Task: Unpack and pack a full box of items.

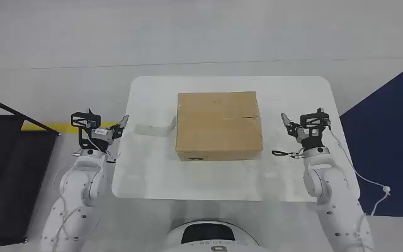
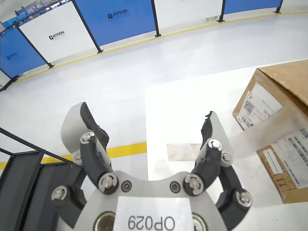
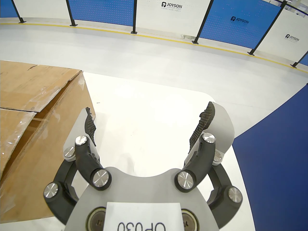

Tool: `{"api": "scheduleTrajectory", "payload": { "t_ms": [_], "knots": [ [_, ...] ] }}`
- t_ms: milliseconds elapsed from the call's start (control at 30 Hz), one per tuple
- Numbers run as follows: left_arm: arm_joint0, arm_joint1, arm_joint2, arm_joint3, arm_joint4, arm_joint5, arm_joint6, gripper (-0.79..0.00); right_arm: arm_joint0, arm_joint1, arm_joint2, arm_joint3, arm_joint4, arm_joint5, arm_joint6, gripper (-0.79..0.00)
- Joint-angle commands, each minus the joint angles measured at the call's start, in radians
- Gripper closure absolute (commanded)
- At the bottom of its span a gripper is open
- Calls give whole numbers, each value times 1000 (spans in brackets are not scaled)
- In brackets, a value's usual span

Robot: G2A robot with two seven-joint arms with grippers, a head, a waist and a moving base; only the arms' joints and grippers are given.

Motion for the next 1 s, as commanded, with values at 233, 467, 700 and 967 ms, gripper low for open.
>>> {"api": "scheduleTrajectory", "payload": {
  "t_ms": [233,467,700,967],
  "knots": [
    [0,0,0,0,0,0,0,-784,0,0,0,0,0,0,0,-785],
    [0,0,0,0,0,0,0,-785,32,10,9,-4,-3,-176,73,-785],
    [0,0,0,0,0,0,0,-785,62,18,15,34,12,-311,106,-785],
    [0,0,0,0,0,0,0,-785,122,14,-54,84,-27,-325,147,-785]
  ]
}}
